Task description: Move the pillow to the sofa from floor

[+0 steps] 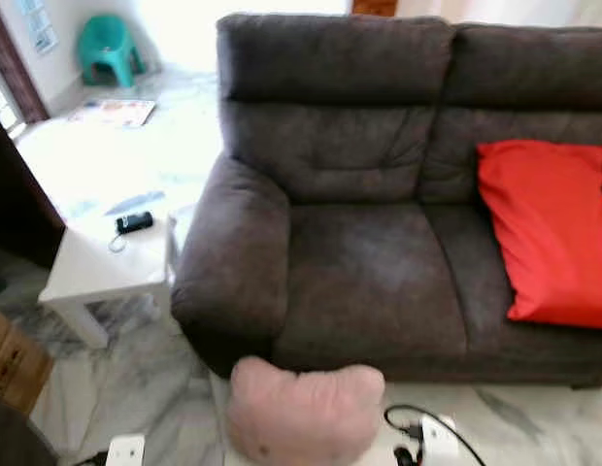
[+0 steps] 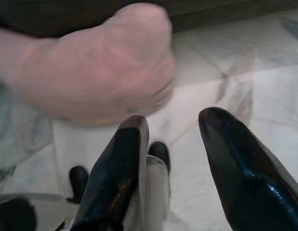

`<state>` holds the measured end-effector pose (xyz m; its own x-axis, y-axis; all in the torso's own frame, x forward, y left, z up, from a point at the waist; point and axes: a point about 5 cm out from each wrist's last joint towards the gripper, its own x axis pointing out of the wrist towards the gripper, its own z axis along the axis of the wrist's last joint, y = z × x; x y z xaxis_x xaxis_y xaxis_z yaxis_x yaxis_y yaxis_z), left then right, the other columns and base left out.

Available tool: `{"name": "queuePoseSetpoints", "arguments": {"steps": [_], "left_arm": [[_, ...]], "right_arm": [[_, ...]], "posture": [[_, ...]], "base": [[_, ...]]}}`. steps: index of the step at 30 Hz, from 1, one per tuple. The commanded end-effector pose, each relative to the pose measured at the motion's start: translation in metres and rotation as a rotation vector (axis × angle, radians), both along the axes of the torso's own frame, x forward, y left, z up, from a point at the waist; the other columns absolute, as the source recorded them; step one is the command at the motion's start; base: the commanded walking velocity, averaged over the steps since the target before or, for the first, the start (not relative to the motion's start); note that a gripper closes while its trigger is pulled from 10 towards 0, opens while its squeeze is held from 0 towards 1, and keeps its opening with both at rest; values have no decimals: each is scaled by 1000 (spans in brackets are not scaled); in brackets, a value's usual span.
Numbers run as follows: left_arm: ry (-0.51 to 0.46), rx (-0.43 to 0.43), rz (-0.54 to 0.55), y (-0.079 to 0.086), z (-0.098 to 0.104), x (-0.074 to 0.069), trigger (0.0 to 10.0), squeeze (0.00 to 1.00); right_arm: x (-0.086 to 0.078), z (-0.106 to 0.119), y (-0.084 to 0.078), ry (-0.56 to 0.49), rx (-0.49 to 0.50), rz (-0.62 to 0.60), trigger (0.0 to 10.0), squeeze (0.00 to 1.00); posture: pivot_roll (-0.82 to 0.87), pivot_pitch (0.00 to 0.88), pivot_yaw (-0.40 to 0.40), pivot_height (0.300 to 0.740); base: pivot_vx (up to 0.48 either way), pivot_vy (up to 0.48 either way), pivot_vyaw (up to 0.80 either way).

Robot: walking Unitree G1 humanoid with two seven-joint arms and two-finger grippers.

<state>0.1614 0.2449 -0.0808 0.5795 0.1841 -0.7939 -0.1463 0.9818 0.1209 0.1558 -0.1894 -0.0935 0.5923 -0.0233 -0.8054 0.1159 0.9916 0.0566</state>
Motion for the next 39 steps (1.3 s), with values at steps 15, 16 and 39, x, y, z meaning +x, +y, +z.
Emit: {"name": "queuePoseSetpoints", "arguments": {"steps": [15,16,39], "left_arm": [[-15,40,-35,6,4,3,10000,0],[-19,42,-38,6,4,4,10000,0],[-581,128,-61,-4,75,94,10000,0]], "right_arm": [[7,3,2,-35,11,-43,10000,0],[7,3,2,-39,12,-51,10000,0],[44,33,-18,-336,-16,-168,10000,0]], "posture": [[-8,0,-7,740],[-6,0,-7,740],[3,0,-7,740]], "base": [[120,0,0],[0,0,0],[0,0,0]]}}
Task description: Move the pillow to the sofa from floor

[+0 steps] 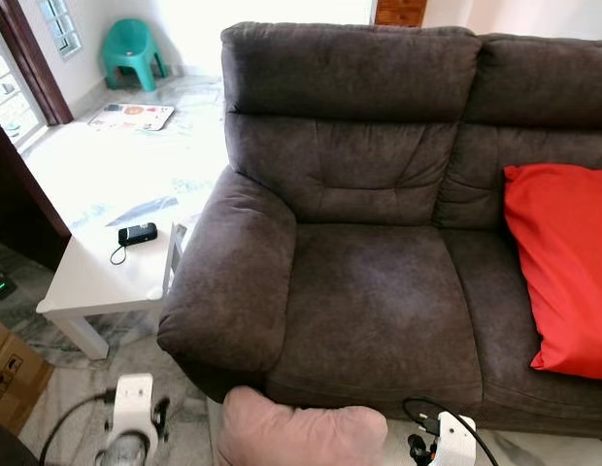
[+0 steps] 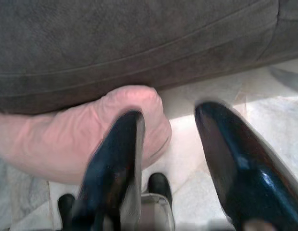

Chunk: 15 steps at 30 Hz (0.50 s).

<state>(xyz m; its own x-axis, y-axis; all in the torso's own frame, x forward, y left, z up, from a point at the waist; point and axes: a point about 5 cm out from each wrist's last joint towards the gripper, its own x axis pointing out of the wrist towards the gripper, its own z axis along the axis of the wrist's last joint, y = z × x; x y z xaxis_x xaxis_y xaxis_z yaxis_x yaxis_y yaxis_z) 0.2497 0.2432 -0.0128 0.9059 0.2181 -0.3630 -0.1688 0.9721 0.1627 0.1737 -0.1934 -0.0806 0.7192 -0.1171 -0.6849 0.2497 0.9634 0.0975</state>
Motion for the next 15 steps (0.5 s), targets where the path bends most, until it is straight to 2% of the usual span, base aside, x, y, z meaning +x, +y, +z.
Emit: {"name": "queuePoseSetpoints", "arguments": {"steps": [1,2,3,4,9,12,15], "left_arm": [[-85,11,-26,-4,13,11,10000,0],[-109,18,-38,-5,17,14,10000,0],[-180,47,-74,-7,30,23,10000,0],[-180,47,-74,-7,30,23,10000,0],[-354,79,-109,-13,63,43,10000,0],[-436,93,-127,-22,77,46,10000,0],[-483,91,-140,-28,84,45,10000,0]], "right_arm": [[40,33,-21,-246,-55,-22,10000,0],[47,41,-25,-305,-69,-23,10000,0],[53,51,-31,-384,-95,-21,10000,0],[53,51,-31,-384,-95,-21,10000,0],[68,81,-40,-580,-166,-43,10000,0],[77,100,-31,-689,-187,3,10000,0],[78,106,-25,-726,-184,26,10000,0]], "posture": [[4,0,-4,740],[5,0,-2,740],[1,0,2,740],[1,0,2,740],[0,0,5,740],[-2,0,2,740],[3,0,-7,740]], "base": [[0,0,0],[0,0,0],[0,0,0],[0,0,0],[0,0,0],[0,0,0],[0,0,0]]}}
